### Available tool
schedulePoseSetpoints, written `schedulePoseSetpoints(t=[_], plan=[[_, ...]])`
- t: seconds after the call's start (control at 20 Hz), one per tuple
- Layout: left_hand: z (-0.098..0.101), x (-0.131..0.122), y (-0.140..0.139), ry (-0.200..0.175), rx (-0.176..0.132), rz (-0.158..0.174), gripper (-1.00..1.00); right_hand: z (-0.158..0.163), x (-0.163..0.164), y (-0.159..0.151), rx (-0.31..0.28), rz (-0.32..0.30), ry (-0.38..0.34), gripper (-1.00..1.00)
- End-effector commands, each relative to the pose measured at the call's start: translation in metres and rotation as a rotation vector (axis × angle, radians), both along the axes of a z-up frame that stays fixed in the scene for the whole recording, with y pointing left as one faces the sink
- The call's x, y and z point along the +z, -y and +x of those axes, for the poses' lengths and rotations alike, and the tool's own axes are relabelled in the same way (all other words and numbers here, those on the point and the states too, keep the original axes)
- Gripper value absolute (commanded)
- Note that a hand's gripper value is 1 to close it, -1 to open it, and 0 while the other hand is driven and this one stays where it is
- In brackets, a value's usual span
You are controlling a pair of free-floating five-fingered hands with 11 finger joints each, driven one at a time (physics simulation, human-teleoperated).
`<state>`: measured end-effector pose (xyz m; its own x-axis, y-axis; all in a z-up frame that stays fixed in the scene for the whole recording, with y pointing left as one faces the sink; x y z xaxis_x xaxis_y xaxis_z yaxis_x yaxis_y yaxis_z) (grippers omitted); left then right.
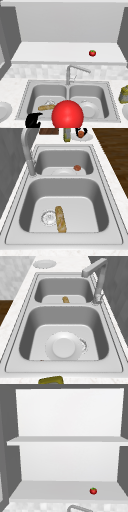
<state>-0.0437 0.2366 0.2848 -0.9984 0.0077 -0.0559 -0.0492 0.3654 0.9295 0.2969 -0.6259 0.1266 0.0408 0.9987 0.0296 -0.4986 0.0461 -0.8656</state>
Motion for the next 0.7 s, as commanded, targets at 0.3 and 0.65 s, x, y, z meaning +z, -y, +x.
schedulePoseSetpoints(t=[0.3, 0.65], plan=[[0.0, 0.0, 0.0, 0.0, 0.0, 0.0, 0.0, 0.031, -0.033, 0.028, 0.025, 0.112, -0.113, 1.0], [0.0, 0.0, 0.0, 0.0, 0.0, 0.0, 0.0, 0.047, -0.024, 0.037, 0.066, 0.21, -0.284, -1.0]])
